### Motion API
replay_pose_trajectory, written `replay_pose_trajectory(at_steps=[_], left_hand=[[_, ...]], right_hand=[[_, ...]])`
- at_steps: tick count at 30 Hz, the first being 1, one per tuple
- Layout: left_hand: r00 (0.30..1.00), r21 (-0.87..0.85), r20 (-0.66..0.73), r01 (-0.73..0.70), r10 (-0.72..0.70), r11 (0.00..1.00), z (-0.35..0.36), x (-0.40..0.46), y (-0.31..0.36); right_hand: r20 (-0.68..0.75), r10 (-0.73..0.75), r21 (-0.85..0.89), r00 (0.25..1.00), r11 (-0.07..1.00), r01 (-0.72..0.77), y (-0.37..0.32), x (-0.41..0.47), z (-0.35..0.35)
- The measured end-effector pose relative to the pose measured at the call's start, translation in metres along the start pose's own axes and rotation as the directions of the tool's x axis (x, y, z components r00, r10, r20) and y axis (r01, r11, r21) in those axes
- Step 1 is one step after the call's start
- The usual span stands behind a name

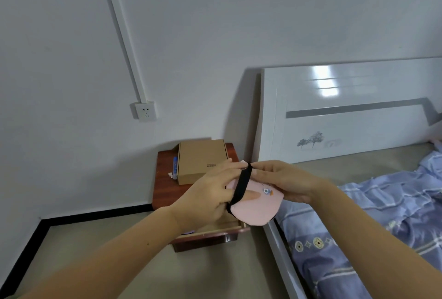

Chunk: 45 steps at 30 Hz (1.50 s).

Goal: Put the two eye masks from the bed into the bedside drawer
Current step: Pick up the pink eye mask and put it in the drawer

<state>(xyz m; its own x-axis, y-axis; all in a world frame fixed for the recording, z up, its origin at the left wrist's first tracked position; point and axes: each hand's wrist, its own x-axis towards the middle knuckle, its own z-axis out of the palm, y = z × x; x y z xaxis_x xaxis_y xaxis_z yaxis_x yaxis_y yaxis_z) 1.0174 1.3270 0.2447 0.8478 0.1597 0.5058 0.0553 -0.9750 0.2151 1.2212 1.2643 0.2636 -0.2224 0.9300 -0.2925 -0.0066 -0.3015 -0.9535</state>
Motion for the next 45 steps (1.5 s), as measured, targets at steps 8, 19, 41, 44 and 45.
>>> replay_pose_trajectory(at_steps=[8,19,41,44,45], left_hand=[[0.825,-0.248,-0.204,0.477,-0.527,0.843,0.007,-0.005,0.011],[0.535,-0.741,0.201,0.631,-0.821,0.229,0.007,0.037,0.0],[0.51,-0.837,0.215,0.536,-0.833,0.112,0.01,0.046,-0.02],[0.455,-0.783,0.338,0.621,-0.824,0.022,0.019,0.031,-0.022],[0.423,-0.776,0.365,0.631,-0.829,-0.019,0.026,0.022,-0.024]], right_hand=[[-0.343,-0.158,0.163,0.926,0.961,0.225,0.016,0.027,0.004],[-0.437,-0.496,-0.37,0.75,0.859,0.353,0.006,0.033,0.01],[-0.301,-0.272,-0.322,0.914,0.931,0.171,0.007,0.02,-0.019],[-0.376,-0.225,-0.281,0.899,0.952,0.12,0.018,0.029,-0.02],[-0.377,-0.184,-0.262,0.908,0.961,0.086,0.026,0.033,-0.021]])
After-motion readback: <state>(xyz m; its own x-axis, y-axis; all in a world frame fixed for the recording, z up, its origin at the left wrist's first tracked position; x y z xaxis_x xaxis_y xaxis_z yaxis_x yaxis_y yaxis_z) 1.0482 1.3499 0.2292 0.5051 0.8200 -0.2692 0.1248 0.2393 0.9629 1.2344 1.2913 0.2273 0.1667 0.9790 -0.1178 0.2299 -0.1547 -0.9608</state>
